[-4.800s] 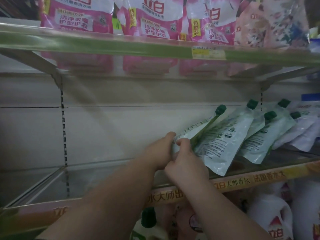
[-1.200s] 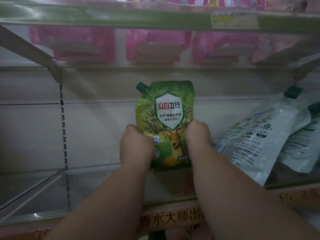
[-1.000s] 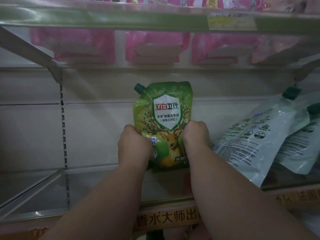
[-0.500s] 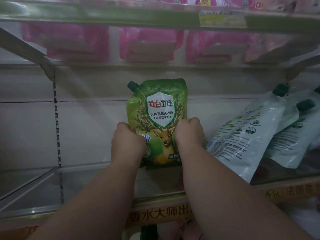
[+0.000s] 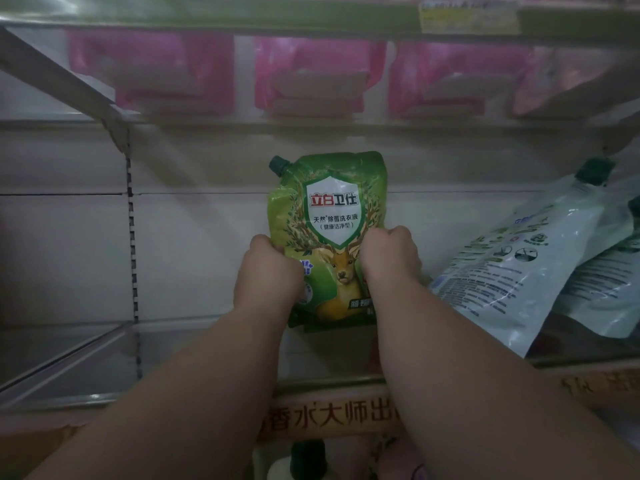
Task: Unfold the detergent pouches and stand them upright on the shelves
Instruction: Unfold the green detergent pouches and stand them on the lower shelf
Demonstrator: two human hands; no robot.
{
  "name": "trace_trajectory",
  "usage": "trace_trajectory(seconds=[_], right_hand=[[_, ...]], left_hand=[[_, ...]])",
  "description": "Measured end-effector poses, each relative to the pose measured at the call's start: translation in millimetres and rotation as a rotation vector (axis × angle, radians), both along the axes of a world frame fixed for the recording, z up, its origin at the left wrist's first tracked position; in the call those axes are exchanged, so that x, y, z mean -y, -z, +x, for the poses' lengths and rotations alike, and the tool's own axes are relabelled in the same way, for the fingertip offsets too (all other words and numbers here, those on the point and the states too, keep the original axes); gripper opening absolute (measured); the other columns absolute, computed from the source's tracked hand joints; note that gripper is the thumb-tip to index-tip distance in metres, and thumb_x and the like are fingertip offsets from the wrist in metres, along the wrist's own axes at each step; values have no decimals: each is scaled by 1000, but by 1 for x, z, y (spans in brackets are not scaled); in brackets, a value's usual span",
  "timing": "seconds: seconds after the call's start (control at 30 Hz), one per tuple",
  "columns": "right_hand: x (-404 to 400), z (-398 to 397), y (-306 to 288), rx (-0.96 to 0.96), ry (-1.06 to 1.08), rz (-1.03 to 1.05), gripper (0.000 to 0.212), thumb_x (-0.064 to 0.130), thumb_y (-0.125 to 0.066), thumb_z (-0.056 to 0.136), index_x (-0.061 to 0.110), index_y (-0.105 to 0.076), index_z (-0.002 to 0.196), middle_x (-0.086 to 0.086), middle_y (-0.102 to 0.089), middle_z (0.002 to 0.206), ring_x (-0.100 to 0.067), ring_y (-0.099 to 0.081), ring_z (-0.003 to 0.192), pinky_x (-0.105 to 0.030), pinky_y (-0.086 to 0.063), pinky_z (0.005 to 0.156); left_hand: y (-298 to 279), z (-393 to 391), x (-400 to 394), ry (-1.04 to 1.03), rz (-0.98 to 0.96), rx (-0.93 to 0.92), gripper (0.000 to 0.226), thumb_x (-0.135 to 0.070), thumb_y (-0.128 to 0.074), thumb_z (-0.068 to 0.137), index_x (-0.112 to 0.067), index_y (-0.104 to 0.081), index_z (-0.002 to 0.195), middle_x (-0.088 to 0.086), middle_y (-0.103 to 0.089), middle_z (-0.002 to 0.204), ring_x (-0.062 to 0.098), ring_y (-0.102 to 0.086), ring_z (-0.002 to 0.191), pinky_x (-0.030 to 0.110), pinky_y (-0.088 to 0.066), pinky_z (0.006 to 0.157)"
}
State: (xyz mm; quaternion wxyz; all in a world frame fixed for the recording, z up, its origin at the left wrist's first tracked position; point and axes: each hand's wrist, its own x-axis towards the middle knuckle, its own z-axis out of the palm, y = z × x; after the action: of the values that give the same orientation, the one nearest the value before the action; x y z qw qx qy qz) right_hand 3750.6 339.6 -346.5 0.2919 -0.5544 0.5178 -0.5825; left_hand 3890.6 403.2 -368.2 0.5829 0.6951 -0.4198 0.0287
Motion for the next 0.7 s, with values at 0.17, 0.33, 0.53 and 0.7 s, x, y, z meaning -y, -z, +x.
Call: trace_trajectory(seconds=[0.17,0.33,0.53,0.7], right_hand=[[-6,2,-4,8,-30,7,46,32,-43,95,10,-53,134,-14,-61,130,-39,-56,117,-49,-49,100],[1,4,-10,0,-46,5,44,33,-45,93,11,-54,130,-13,-61,127,-37,-56,115,-49,-49,100],[8,6,-8,41,-54,15,40,33,-46,95,10,-55,126,-14,-62,124,-37,-56,112,-47,-50,96],[3,0,-10,173,-77,17,40,30,-49,93,10,-55,128,-14,-60,128,-36,-54,115,-47,-49,94]], left_hand=[[-4,0,2,4,13,-19,23,-4,-52,86,-11,-51,107,5,-53,90,26,-54,80,34,-40,63],[-13,2,6,25,-7,-54,17,-4,-47,90,-9,-52,106,8,-54,91,26,-54,80,33,-43,63],[-25,14,4,19,209,16,18,-7,-43,101,-13,-52,114,14,-60,105,28,-61,86,38,-57,69],[-35,19,1,65,256,54,21,-14,-41,104,-13,-61,109,12,-69,102,25,-68,90,36,-56,72]])
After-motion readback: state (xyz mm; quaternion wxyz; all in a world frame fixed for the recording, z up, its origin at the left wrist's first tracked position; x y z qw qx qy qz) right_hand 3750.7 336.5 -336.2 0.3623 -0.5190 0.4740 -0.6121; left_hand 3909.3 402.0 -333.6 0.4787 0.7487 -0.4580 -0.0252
